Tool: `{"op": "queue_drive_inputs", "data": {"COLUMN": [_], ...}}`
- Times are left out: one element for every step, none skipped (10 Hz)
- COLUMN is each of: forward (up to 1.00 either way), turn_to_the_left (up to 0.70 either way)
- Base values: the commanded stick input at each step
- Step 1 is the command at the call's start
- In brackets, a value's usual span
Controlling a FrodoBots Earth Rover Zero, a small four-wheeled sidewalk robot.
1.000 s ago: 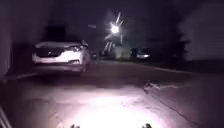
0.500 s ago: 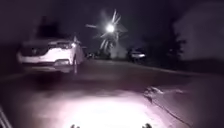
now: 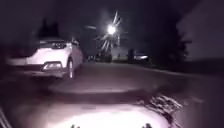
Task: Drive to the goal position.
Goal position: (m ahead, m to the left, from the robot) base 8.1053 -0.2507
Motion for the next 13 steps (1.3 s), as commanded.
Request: {"op": "queue_drive_inputs", "data": {"forward": [1.0, 1.0, 1.0, 1.0, 1.0, 1.0, 1.0, 1.0, 1.0, 1.0, 1.0, 1.0, 1.0], "turn_to_the_left": [0.0, 0.0, 0.0, 0.0, 0.0, 0.0, 0.0, 0.0, 0.0, -0.06, -0.22, -0.4, -0.4]}}
